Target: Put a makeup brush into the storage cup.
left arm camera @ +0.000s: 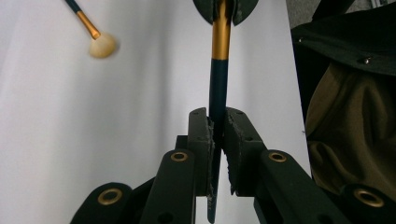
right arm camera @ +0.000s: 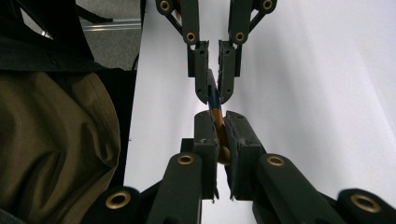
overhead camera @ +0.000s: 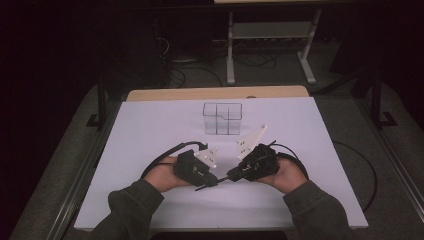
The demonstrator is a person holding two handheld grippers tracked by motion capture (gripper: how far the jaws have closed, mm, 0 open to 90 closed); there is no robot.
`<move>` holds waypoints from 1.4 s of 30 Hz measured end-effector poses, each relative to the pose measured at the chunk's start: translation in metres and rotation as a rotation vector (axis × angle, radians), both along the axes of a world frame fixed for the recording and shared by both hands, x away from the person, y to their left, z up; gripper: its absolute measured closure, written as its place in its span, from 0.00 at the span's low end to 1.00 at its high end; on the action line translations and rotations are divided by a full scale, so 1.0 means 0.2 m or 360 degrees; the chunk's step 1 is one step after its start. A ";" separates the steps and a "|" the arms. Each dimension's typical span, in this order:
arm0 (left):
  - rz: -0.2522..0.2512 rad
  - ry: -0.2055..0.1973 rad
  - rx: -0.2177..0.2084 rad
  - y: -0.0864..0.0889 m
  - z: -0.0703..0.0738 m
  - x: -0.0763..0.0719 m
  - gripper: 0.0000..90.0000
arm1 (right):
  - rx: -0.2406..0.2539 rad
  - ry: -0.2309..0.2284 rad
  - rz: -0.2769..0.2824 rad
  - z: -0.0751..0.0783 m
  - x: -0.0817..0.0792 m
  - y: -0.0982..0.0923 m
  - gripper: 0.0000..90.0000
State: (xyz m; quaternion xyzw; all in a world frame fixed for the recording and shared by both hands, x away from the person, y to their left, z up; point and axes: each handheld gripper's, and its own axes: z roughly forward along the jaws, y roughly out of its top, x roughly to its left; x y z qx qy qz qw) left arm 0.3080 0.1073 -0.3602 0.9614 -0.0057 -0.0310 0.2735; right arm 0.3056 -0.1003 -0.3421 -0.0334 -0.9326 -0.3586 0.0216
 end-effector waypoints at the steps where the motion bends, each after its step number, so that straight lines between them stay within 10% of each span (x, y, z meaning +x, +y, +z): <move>1: -0.0015 -0.0004 0.0011 0.00 0.00 0.00 0.90 | 0.0000 -0.0016 0.0005 0.00 0.00 0.00 0.92; 24: 0.0013 0.0023 0.0004 0.00 -0.02 0.00 0.93 | 0.0016 -0.0009 -0.0004 0.03 0.00 0.00 0.92; 42: 0.0079 0.0032 -0.0143 0.06 -0.01 0.00 0.93 | 0.0237 0.0038 -0.0147 0.00 0.01 -0.06 0.69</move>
